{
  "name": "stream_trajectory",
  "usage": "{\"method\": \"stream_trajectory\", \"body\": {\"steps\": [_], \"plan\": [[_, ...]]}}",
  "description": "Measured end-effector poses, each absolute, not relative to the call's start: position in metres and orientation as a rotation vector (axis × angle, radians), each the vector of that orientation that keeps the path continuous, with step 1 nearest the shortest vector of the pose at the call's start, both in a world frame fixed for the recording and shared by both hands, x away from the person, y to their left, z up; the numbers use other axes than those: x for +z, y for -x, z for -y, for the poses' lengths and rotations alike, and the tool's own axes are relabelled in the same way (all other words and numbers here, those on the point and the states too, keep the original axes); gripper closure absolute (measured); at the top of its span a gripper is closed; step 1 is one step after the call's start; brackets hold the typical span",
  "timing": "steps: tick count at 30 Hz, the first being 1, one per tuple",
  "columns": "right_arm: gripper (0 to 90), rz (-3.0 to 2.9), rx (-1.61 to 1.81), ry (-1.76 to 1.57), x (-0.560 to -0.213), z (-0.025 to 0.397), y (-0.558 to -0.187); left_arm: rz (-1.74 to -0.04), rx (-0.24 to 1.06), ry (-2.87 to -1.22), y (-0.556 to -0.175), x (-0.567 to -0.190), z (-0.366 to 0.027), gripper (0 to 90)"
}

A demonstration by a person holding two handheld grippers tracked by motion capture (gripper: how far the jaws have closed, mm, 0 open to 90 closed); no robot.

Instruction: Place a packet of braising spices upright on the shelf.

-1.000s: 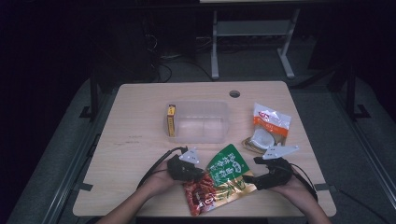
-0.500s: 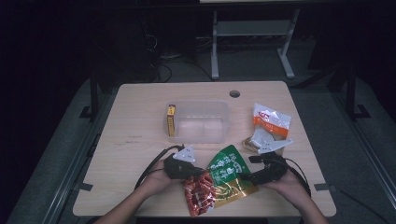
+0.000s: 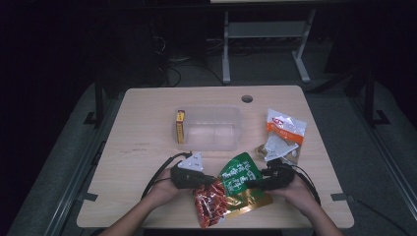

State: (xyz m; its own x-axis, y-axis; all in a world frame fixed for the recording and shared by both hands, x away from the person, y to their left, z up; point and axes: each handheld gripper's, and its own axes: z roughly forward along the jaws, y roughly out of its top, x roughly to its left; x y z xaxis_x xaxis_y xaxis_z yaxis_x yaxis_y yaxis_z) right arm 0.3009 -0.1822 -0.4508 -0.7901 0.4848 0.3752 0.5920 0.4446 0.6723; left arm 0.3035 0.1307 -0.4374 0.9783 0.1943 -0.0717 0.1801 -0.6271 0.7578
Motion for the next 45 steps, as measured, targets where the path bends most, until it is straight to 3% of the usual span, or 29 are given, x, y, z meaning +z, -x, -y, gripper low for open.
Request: {"method": "stream_trajectory", "body": {"steps": [6,15,24,29,32,33,34,37,45], "plan": [[74.4,2.52,-1.321,0.95,-0.452,0.189,-0.304,-0.256,0.021,-2.251,-0.302,-0.436,-0.131,89.6],[89.0,2.504,-1.316,0.902,-0.453,0.189,-0.303,-0.236,0.01,-2.246,-0.302,-0.434,-0.131,89.5],[90.0,2.479,-1.335,0.87,-0.447,0.191,-0.301,-0.231,-0.026,-2.226,-0.303,-0.434,-0.135,87.4],[90.0,2.457,-1.369,0.863,-0.443,0.192,-0.3,-0.272,-0.011,-2.207,-0.307,-0.432,-0.142,70.9],[90.0,2.46,-1.378,0.855,-0.441,0.191,-0.299,-0.318,0.013,-2.18,-0.308,-0.428,-0.147,53.7],[90.0,2.453,-1.392,0.851,-0.44,0.191,-0.299,-0.335,0.023,-2.174,-0.308,-0.426,-0.151,53.7],[90.0,2.449,-1.411,0.841,-0.436,0.191,-0.298,-0.363,0.036,-2.173,-0.309,-0.424,-0.158,42.9],[90.0,2.438,-1.446,0.831,-0.431,0.192,-0.299,-0.408,0.044,-2.183,-0.308,-0.423,-0.17,34.0],[90.0,2.457,-1.504,0.745,-0.409,0.192,-0.305,-0.464,0.054,-2.16,-0.295,-0.417,-0.196,27.2]]}}
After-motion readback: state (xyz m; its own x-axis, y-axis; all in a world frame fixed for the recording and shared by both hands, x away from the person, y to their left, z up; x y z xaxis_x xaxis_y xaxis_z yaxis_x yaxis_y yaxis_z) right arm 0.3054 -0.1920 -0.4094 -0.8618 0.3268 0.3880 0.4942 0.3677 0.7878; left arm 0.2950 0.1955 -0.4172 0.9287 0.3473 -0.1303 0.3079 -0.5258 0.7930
